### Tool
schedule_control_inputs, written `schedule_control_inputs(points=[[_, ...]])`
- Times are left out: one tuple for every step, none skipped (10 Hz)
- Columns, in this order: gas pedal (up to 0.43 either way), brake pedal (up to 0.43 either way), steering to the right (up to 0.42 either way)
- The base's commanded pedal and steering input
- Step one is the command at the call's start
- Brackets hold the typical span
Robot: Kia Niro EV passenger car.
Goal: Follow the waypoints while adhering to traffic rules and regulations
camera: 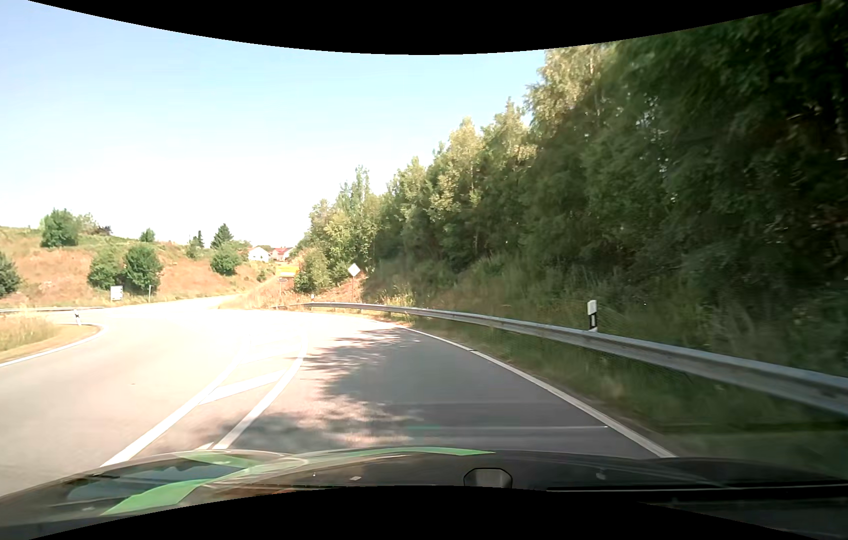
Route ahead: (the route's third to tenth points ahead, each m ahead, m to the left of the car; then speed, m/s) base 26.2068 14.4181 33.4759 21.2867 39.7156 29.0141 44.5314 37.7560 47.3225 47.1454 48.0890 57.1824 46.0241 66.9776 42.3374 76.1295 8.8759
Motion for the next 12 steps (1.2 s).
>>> schedule_control_inputs(points=[[0.110, 0.000, -0.104], [0.118, 0.000, -0.104], [0.130, 0.000, -0.104], [0.138, 0.000, -0.103], [0.157, 0.000, -0.102], [0.169, 0.000, -0.101], [0.169, 0.000, -0.100], [0.177, 0.000, -0.099], [0.177, 0.000, -0.098], [0.177, 0.000, -0.098], [0.177, 0.000, -0.098], [0.177, 0.000, -0.098]])
